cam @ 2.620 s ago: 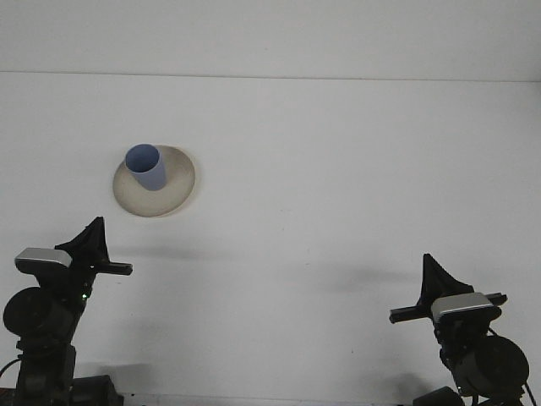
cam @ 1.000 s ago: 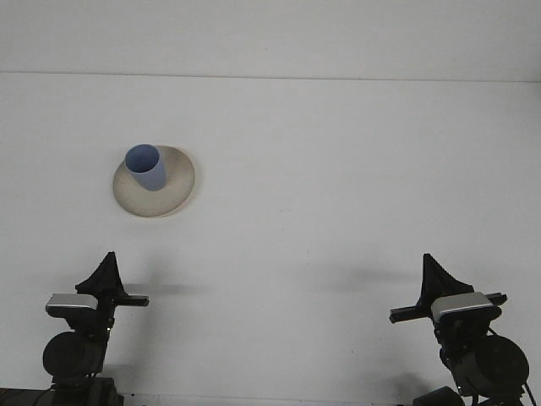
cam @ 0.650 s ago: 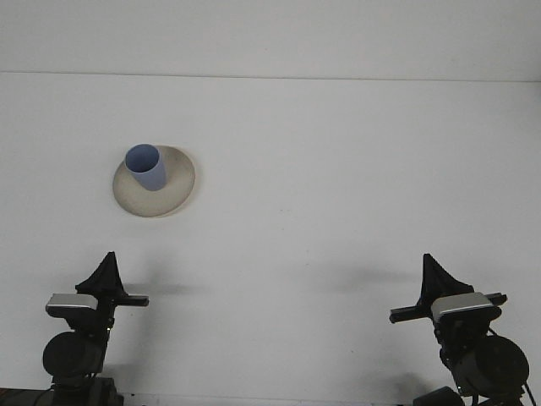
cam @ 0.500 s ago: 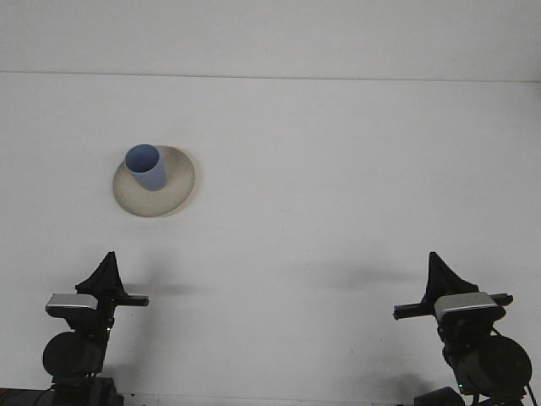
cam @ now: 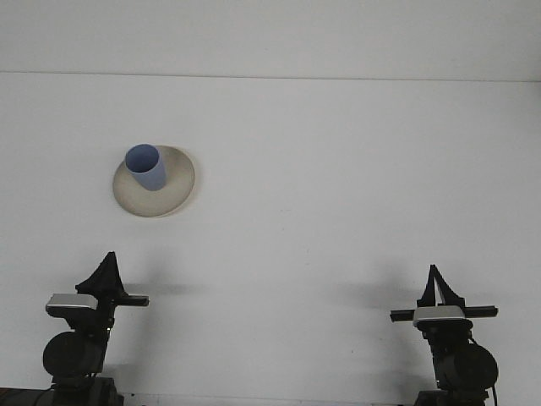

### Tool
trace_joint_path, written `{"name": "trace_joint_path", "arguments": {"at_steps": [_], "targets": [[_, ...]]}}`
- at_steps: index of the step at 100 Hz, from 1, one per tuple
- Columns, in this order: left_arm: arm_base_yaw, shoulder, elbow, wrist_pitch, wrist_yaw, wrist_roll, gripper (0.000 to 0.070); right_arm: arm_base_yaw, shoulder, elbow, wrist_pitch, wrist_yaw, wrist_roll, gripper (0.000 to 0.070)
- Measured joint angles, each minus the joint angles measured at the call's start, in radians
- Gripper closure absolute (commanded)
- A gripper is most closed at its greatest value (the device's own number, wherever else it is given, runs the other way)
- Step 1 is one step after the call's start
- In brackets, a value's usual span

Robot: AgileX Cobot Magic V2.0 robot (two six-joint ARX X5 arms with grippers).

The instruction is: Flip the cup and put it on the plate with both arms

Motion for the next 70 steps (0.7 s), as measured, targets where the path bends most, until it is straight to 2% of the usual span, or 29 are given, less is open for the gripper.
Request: {"name": "trace_joint_path", "arguments": {"at_steps": [13,70], "targets": [[0.0,0.0,0.0,-0.001,0.0,0.0,0.0686,0.0,0.0,-0.039,-0.014,0.023,-0.012,0.0697],[0.0,0.0,0.0,0.001,0.0,0.0,0.0686,0.0,-0.001,-0.039,0.005,0.022,-0.014,0.0697]]}}
